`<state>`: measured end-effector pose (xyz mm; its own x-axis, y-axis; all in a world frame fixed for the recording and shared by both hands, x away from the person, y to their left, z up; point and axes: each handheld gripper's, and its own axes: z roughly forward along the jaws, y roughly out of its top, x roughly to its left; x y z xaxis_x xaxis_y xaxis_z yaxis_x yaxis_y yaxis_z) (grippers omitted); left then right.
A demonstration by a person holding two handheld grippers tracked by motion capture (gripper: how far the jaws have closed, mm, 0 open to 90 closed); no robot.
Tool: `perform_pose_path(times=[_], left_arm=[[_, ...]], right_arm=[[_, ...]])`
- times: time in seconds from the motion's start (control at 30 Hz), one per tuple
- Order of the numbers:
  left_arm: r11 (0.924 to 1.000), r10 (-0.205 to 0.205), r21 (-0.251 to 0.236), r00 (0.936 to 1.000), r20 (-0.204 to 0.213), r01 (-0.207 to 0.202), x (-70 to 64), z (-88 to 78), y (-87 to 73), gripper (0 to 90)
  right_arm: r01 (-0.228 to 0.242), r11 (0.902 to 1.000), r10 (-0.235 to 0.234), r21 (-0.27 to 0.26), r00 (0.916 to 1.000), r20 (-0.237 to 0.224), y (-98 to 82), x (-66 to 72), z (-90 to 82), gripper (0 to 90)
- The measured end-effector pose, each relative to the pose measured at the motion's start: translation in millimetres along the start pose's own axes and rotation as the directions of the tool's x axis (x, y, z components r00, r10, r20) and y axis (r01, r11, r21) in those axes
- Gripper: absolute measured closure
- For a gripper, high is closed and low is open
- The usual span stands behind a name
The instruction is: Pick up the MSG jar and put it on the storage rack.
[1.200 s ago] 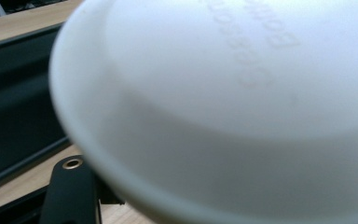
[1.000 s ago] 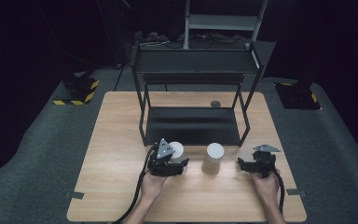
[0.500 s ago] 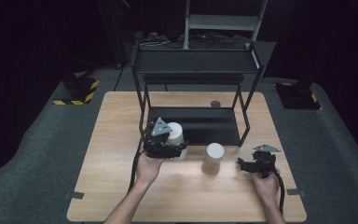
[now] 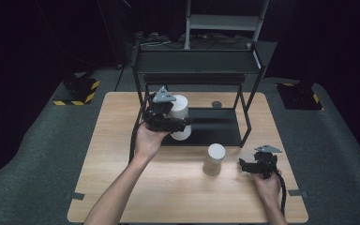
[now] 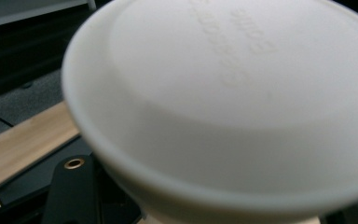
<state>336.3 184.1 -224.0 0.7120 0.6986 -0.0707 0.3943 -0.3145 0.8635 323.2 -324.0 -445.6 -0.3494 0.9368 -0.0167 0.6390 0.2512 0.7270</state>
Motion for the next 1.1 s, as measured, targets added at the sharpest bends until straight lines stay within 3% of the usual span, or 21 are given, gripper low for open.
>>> perform_pose_path(times=[0.17,0.2,0.4,0.63,0.67,0.73,0.77,0.9,1.1], left_arm=[[0.9999,-0.01,0.011,0.9999,0.001,0.01,6.2,-8.9,37.5,33.6],[0.9999,-0.01,0.011,0.9999,0.001,0.01,6.2,-8.9,37.5,33.6],[0.9993,-0.031,0.021,0.9993,-0.019,0.032,11.9,-16.9,74.0,33.7],[0.9981,-0.026,0.054,0.9967,-0.077,0.03,8.3,-18.4,111.3,33.8],[0.9978,-0.029,0.057,0.9947,-0.099,0.034,7.4,-17.7,123.6,33.8],[0.9978,-0.029,0.056,0.994,-0.105,0.035,7.2,-17.3,127.3,33.9],[0.998,-0.033,0.05,0.9922,-0.121,0.039,6.8,-15.9,136.4,33.9],[0.9973,-0.05,0.046,0.9883,-0.144,0.057,7.6,-11.5,149.6,33.9],[0.9962,-0.064,0.045,0.9766,-0.205,0.075,7.4,3.4,168.7,34.0]], right_arm=[[0.0,1.0,0.0,0.0,1.0,0.0,0.0,0.0,0.0,3.7],[0.0,1.0,0.0,0.0,1.0,0.0,0.0,0.0,0.0,3.7],[-0.002,1.0,0.002,0.0,1.0,0.0,0.0,0.1,0.0,3.7],[-0.002,1.0,0.002,0.0,1.0,0.0,0.0,0.1,0.0,3.7],[-0.003,1.0,0.003,0.0,1.0,0.0,0.0,0.1,0.1,3.7],[-0.003,1.0,0.003,0.0,1.0,0.0,0.0,0.2,0.0,3.7],[-0.004,1.0,0.004,0.0,1.0,0.0,0.0,0.2,0.0,3.7],[-0.004,1.0,0.004,0.001,1.0,-0.001,0.1,0.1,0.0,3.7],[0.001,1.0,-0.001,0.0,1.0,-0.001,0.0,-0.2,0.0,3.7]])
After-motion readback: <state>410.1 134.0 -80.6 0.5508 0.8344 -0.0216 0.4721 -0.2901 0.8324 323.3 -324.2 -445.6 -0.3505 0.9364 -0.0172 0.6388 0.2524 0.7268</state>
